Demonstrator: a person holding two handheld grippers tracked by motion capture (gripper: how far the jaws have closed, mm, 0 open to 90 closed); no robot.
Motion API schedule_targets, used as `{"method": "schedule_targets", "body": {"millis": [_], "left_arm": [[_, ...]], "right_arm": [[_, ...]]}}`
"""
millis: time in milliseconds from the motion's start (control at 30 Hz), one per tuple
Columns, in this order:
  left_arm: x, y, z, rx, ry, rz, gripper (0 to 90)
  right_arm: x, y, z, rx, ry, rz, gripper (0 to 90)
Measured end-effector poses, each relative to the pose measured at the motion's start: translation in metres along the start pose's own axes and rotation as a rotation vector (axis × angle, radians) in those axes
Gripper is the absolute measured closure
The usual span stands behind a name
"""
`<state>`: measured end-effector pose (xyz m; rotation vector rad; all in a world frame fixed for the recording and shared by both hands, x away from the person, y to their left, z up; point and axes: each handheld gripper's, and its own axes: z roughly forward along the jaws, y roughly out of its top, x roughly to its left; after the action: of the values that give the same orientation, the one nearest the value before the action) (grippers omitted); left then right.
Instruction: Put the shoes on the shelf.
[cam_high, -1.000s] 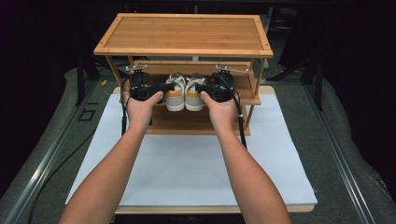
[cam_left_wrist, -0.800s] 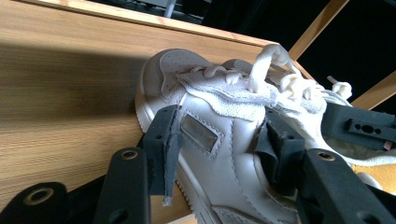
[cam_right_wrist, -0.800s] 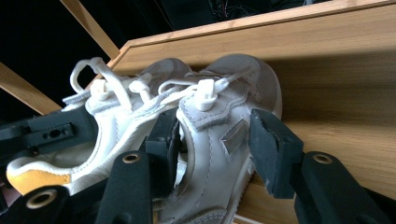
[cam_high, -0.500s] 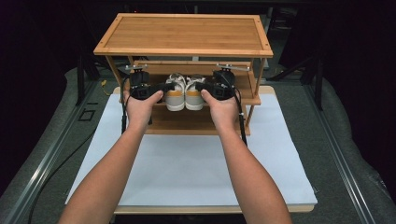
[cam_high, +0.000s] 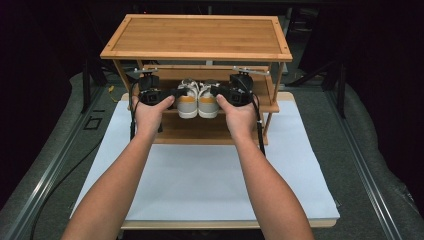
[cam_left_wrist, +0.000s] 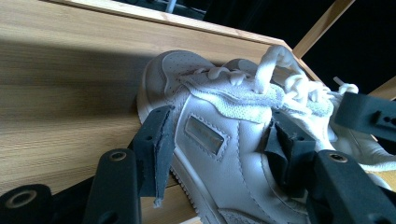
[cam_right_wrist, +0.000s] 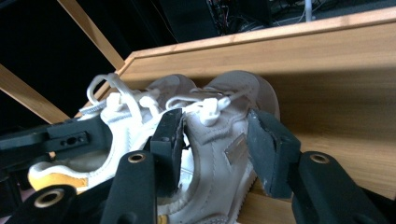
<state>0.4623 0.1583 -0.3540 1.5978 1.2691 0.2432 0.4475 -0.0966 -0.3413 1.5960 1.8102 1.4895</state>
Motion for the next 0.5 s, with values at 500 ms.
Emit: {"method": "schedule_targets", "body": {"millis": [500], "left_arm": [[-0.0101, 0.0099, -0.0014, 0.013, 0.016, 0.035, 46.4]], "right_arm": [[0.0009, 0.0012, -0.0050, 0.003, -0.008, -0.006, 58.3]]}}
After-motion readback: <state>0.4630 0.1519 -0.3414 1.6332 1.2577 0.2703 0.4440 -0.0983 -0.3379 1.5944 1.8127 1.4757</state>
